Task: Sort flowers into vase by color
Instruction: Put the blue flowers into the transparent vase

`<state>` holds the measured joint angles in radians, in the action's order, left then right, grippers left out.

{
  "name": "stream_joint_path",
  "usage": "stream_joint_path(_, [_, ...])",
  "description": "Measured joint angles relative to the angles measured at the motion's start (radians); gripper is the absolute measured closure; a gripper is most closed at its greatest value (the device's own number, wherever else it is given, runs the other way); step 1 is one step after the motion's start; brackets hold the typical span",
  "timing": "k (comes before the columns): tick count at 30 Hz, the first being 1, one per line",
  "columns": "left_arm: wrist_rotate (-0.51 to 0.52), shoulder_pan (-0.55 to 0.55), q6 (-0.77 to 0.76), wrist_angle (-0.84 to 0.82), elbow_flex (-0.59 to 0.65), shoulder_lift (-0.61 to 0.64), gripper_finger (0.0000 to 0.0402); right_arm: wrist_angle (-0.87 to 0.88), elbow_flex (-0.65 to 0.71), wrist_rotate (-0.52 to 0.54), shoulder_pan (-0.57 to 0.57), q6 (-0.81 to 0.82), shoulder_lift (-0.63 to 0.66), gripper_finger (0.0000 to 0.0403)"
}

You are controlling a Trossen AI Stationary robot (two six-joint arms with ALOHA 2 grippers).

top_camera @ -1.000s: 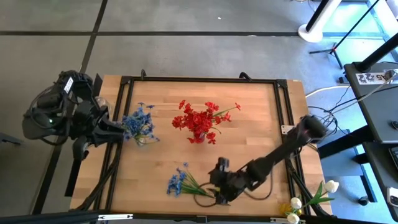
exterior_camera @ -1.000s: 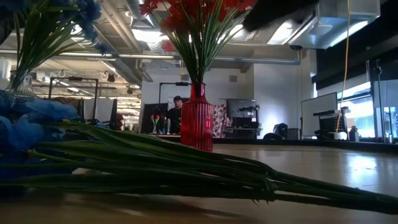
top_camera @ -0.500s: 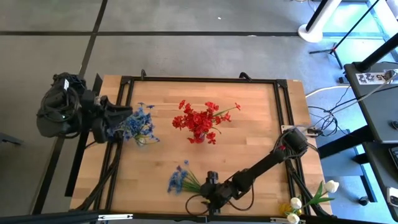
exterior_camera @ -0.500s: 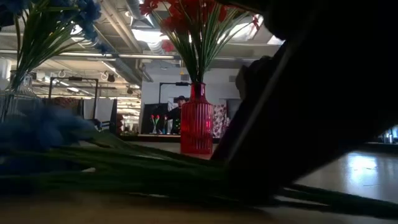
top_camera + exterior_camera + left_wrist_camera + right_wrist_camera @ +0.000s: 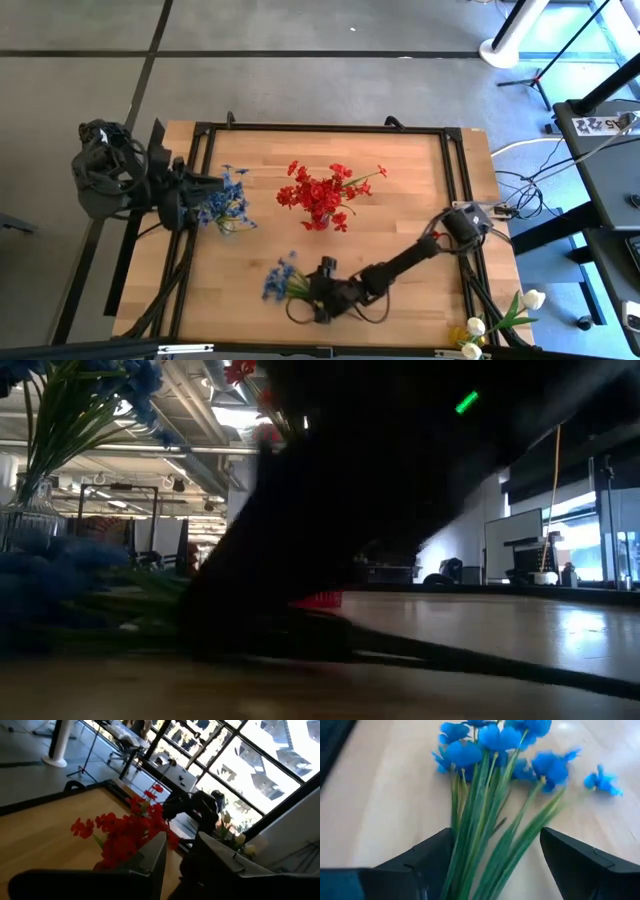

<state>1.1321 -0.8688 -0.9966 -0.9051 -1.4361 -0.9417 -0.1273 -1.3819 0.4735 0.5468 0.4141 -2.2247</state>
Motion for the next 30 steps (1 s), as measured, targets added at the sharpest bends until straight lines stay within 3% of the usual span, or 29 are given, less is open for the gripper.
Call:
stream_joint_path(3, [-0.046,0.0,0.009,0.001,0.0,-0.001,0.0301,-0.053,0.0,-0.021,-0.031,-0.001,-0.028,0.0121])
stream_joint_path(6, [-0.07,0.0,0.011,0.001,0.0,-0.001,0.0301,-0.041,-0.002,-0.04,-0.048,-0.001,-0.036,0.0167])
stream_joint_path(10, [-0.09,0.0,0.062,0.025,0.0,-0.001,0.0301,-0.019,-0.003,-0.074,-0.064,0.0,-0.034,0.0266])
stream_joint_path(13, [-0.202,-0.009,0.239,0.125,0.0,0.001,0.0301,0.008,-0.03,-0.12,-0.066,0.008,-0.021,0.0365])
stream_joint_path(14, [-0.253,-0.013,0.299,0.163,0.0,0.001,0.0301,0.012,-0.048,-0.127,-0.066,0.003,-0.015,0.0381])
stream_joint_path(18, [-0.339,-0.021,0.451,0.261,0.0,0.003,0.0301,0.04,-0.171,-0.129,-0.06,0.031,0.057,0.0373])
stream_joint_path(23, [-0.391,-0.022,0.516,0.213,0.0,0.005,0.0284,0.23,-0.42,-0.087,-0.04,0.054,0.171,0.0392])
stream_joint_path(30, [-0.391,-0.021,0.657,0.26,0.0,-0.021,0.0222,0.596,-0.82,0.21,-0.022,0.043,0.241,0.0391])
